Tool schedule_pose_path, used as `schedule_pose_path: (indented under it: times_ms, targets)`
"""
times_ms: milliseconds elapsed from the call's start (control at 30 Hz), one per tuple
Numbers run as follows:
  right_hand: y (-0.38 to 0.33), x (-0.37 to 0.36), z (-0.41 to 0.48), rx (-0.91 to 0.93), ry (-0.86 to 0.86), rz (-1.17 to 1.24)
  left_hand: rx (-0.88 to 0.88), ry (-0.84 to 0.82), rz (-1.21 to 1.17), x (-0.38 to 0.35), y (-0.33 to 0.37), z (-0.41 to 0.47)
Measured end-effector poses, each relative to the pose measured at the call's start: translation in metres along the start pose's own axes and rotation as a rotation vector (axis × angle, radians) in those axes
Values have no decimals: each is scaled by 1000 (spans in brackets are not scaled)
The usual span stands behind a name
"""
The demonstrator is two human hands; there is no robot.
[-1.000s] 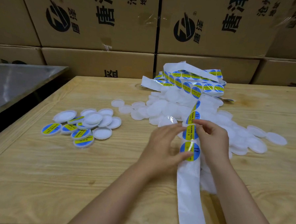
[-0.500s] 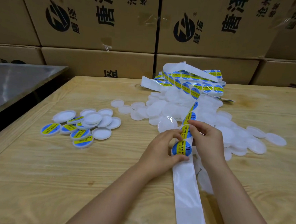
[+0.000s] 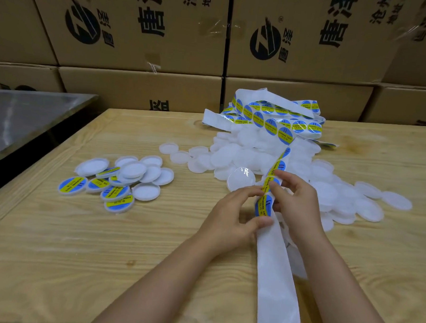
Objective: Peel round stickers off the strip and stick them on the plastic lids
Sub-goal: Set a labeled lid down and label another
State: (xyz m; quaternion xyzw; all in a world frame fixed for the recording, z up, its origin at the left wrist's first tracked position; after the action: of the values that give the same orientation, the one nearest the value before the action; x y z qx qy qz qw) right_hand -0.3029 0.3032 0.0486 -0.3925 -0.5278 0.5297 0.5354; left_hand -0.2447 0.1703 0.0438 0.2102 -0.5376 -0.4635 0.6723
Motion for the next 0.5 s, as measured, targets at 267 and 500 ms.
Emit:
schedule_pose_path:
  times_ms: [267, 500]
  targets:
    - [-1, -3, -1, -14, -13, 63, -79, 141, 66, 9, 4, -2]
    - [-1, -7, -1, -16, -54, 48, -41, 156, 62, 8, -2, 0]
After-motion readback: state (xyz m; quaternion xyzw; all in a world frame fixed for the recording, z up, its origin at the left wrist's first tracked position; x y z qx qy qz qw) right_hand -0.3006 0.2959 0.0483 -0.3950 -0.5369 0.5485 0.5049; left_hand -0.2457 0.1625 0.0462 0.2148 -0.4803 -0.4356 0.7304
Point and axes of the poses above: each hand's wrist, its own z-axis towards the middle knuckle, its own x-axis out of the back of the hand, y = z × x, the point moved 6 cm from there along z, towards the middle knuckle, and after that the axes turned 11 degrees about -y, right-handed, at the moved point
